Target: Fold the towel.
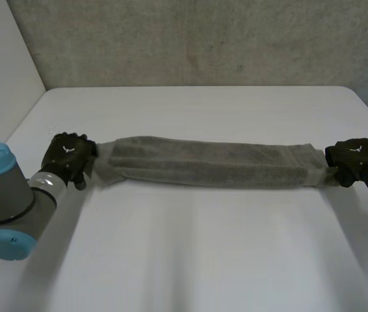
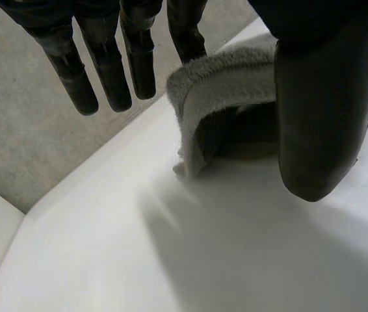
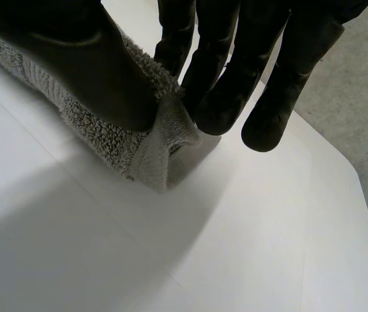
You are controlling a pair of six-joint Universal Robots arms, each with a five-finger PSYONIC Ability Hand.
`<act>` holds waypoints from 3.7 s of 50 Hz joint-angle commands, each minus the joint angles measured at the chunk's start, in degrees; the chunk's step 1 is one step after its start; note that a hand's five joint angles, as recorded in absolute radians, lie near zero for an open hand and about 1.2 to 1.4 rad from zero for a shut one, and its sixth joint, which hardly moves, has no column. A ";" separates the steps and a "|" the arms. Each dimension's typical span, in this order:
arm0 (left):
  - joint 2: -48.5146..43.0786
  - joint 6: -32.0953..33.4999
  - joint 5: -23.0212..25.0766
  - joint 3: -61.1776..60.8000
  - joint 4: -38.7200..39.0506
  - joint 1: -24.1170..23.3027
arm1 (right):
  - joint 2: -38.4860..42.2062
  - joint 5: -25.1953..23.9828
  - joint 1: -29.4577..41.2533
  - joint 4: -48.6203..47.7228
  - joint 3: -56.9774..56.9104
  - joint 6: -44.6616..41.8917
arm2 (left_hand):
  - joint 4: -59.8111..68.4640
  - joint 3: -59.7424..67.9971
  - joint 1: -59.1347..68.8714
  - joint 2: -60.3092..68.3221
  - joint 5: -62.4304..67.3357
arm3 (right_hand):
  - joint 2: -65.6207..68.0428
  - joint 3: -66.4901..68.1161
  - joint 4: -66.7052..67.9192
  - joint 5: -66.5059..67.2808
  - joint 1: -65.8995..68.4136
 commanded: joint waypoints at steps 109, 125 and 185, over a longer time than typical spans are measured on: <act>9.79 -5.58 4.89 -4.71 -6.37 -2.44 | -1.07 -1.05 -8.26 4.99 -4.58 -2.25 | -10.76 -10.95 -11.27 -10.88 -11.38 | 6.90 3.69 3.42 4.63 5.83; 12.95 -13.31 4.98 -3.83 -6.37 -1.04 | -1.16 -3.69 -13.54 19.29 -23.71 -2.16 | -12.10 -12.30 -12.61 -12.22 -12.72 | 6.90 3.69 3.42 4.63 5.83; 10.32 -16.48 4.54 -0.57 -5.84 -8.51 | -4.24 0.00 18.99 8.87 3.67 7.86 | -11.26 -11.45 -11.77 -11.38 -11.88 | -40.17 -43.37 -43.65 -42.44 -41.23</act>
